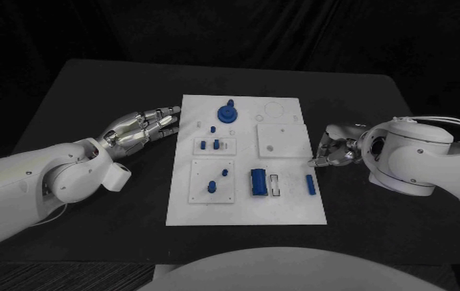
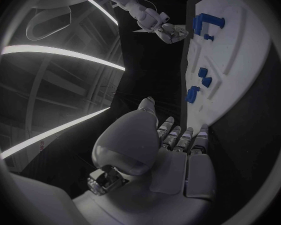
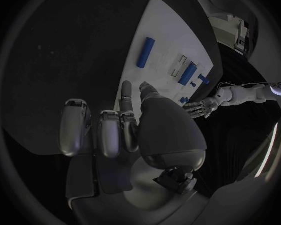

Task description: Assemble the parts on the task board

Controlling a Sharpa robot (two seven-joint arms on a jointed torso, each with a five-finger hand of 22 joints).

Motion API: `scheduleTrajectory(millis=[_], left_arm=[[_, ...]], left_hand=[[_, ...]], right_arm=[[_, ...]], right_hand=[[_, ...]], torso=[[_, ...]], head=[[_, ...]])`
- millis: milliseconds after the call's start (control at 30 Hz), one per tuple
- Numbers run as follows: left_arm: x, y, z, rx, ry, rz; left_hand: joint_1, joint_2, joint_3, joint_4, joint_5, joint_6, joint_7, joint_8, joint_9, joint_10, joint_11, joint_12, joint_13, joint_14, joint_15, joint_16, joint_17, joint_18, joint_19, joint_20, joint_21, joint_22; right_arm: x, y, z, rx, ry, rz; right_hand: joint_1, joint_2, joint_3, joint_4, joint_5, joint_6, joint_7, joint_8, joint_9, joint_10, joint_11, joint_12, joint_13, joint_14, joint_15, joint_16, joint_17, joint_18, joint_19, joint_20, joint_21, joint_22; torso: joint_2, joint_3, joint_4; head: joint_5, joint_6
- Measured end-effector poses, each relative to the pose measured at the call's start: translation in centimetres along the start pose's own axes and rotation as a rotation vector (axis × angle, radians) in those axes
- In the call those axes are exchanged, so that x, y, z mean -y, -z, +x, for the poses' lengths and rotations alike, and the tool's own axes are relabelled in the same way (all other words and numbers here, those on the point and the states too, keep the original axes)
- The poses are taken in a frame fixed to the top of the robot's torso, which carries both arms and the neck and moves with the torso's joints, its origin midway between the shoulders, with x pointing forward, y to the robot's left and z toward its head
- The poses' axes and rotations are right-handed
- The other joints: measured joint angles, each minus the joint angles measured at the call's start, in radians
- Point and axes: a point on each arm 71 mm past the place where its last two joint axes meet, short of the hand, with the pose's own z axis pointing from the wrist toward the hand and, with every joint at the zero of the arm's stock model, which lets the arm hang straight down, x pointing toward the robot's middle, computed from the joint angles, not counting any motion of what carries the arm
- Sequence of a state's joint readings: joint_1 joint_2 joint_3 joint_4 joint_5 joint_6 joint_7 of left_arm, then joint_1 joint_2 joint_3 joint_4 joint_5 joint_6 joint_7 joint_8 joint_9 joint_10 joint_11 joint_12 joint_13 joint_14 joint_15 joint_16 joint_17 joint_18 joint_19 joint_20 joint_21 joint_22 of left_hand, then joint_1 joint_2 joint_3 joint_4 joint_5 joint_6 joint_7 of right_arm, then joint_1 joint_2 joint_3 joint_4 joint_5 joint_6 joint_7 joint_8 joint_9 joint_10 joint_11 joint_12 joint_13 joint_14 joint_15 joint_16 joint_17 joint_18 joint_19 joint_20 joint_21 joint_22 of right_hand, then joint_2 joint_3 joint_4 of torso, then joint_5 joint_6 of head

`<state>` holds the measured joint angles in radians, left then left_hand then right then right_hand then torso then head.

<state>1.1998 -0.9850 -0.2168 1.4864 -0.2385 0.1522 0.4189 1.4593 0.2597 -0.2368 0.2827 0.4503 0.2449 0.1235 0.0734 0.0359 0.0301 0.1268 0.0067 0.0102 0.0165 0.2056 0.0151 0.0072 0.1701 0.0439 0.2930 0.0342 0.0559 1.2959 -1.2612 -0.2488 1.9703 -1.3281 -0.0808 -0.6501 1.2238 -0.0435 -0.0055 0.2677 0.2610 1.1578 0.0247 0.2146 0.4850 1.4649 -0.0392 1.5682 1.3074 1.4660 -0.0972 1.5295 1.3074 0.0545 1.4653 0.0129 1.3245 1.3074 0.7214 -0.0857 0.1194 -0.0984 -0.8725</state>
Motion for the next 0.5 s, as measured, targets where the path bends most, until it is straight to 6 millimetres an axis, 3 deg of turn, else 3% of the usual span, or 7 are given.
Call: scheduleTrajectory(millis=[300, 500], left_arm=[[0.0, 0.0, -0.1, 0.001, -0.001, 0.000], [0.0, -0.1, 0.0, 0.000, -0.001, 0.000]], left_hand=[[0.000, 0.000, 0.000, 0.000, 0.000, 0.000, 0.000, 0.000, 0.000, 0.000, 0.000, 0.000, 0.000, 0.000, 0.000, 0.000, 0.000, 0.000, 0.000, 0.000, 0.000, 0.000], [0.000, 0.000, 0.000, 0.000, 0.000, 0.000, 0.000, 0.000, 0.000, 0.000, 0.000, 0.000, 0.000, 0.000, 0.000, 0.000, 0.000, 0.000, 0.000, 0.000, 0.000, 0.000]], right_arm=[[-0.6, 0.2, 0.9, -0.018, 0.025, -0.013], [-0.7, 0.3, 1.7, -0.035, 0.030, -0.015]], right_hand=[[-0.061, -0.017, 0.007, 0.015, -0.117, 0.028, 0.003, -0.025, -0.017, 0.000, 0.000, 0.000, 0.000, 0.000, 0.000, 0.000, 0.000, 0.000, 0.000, 0.000, 0.016, 0.000], [-0.079, -0.025, 0.013, 0.021, -0.147, 0.034, 0.002, -0.027, -0.019, 0.000, 0.000, 0.000, 0.000, 0.000, 0.000, 0.000, 0.000, 0.000, 0.000, 0.000, 0.016, 0.000]], torso=[[0.001, 0.0007, 0.0000], [0.000, 0.0007, -0.0001]], head=[[0.000, 0.000], [0.005, 0.000]])
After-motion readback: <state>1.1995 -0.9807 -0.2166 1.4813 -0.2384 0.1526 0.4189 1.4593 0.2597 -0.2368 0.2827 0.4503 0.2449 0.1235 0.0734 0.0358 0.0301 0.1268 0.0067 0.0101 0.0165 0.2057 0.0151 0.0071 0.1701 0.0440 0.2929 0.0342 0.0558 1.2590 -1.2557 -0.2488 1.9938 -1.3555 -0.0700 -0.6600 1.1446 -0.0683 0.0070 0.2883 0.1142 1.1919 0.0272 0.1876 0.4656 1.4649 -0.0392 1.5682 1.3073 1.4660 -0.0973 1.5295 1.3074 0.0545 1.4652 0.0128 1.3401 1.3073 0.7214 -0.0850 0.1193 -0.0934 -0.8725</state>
